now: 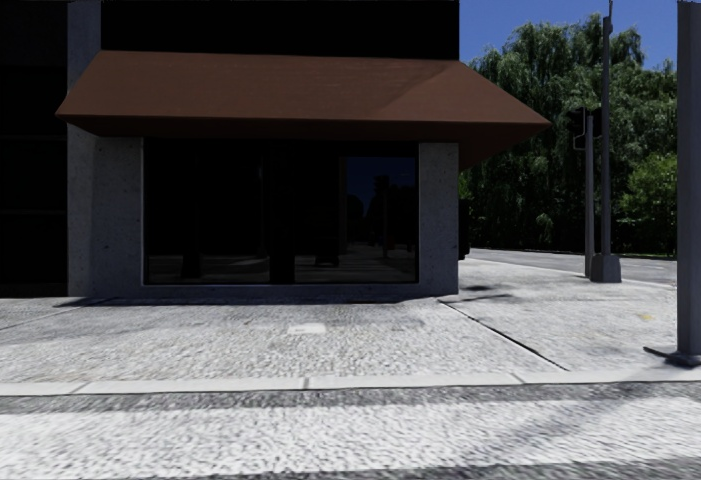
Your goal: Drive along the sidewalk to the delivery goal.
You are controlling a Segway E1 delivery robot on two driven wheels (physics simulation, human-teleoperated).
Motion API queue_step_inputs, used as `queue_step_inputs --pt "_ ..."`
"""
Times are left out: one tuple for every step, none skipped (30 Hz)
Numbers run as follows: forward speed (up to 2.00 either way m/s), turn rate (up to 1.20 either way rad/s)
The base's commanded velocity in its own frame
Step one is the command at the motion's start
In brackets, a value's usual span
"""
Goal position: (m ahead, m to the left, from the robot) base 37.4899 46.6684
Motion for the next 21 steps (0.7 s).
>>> queue_step_inputs --pt "2.0 0.0" --pt "2.0 0.0" --pt "2.0 0.0" --pt "2.0 0.0" --pt "2.0 0.0" --pt "2.0 0.0" --pt "2.0 0.0" --pt "2.0 0.0" --pt "2.0 0.0" --pt "2.0 0.0" --pt "2.0 0.0" --pt "2.0 0.0" --pt "2.0 0.0" --pt "2.0 0.0" --pt "2.0 0.12" --pt "2.0 0.32" --pt "2.0 0.44" --pt "2.0 0.55" --pt "2.0 0.55" --pt "1.97 0.68" --pt "1.89 0.74"
